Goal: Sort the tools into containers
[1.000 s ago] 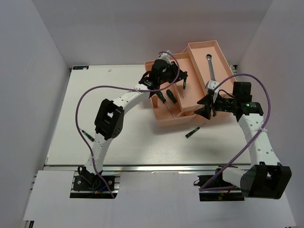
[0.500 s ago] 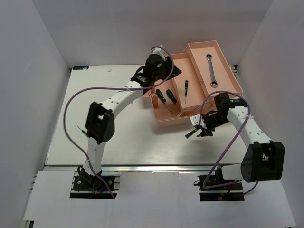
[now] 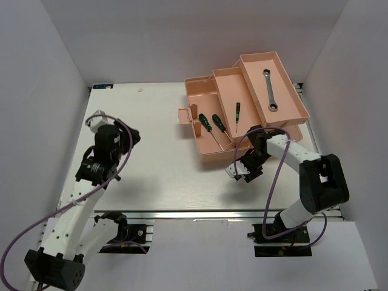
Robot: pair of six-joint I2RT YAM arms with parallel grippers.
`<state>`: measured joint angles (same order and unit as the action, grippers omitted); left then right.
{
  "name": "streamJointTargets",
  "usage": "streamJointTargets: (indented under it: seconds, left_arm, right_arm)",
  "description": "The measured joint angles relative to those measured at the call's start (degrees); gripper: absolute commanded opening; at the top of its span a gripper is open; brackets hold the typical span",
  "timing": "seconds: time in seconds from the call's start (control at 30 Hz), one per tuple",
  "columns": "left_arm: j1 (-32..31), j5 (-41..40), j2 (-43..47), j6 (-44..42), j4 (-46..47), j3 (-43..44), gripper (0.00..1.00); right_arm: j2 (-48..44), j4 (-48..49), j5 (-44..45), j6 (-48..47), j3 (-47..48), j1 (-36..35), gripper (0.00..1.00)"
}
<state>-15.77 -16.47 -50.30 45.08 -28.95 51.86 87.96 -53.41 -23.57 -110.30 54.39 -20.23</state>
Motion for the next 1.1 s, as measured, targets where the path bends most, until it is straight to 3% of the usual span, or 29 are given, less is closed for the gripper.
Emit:
streamJointTargets:
  seconds: [0.13, 0.27, 0.37, 0.57, 0.63, 0.77, 0.9, 1.1]
  left_arm:
    - [0.87, -2.58, 2.19, 0.44, -7.13, -6.05, 0.74]
    - [3.23, -3.06, -1.49, 0.13, -11.04, -8.04, 0.78]
    - [8.04, -1.92, -5.38, -1.46, -11.17, -8.04, 0.79]
    - [21.70, 3.65, -11.50, -5.90, -9.57, -8.04, 0.81]
    - [23.93, 4.02, -12.57, -6.95, -8.92, -8.04, 0.81]
    - [25.59, 6.05, -14.47, -7.89, -5.62, -9.25, 0.81]
    - [27.61, 7.34, -17.77, -8.70, -2.29, -12.07, 0.81]
    - [29.18, 7.87, -22.62, -10.12, -0.37, -12.41, 0.81]
  right_arm:
    - [2.62, 3.89, 3.08, 2.05, -0.20, -0.50, 0.56]
    - [4.79, 7.17, 5.88, 4.15, -0.44, -0.85, 0.55]
    - [5.27, 8.28, 7.32, 5.97, -0.72, -1.49, 0.48]
    - [5.16, 9.44, 8.92, 8.79, -1.05, -2.69, 0.09]
    - [4.42, 10.23, 8.74, 9.25, -1.75, -2.69, 0.02]
    - [2.86, 9.22, 6.51, 9.25, -3.02, -2.73, 0.00]
    - [1.60, 1.11, 0.22, 9.25, -1.51, -2.73, 0.00]
    - [0.72, -11.50, -15.69, 13.81, 15.58, -2.78, 0.00]
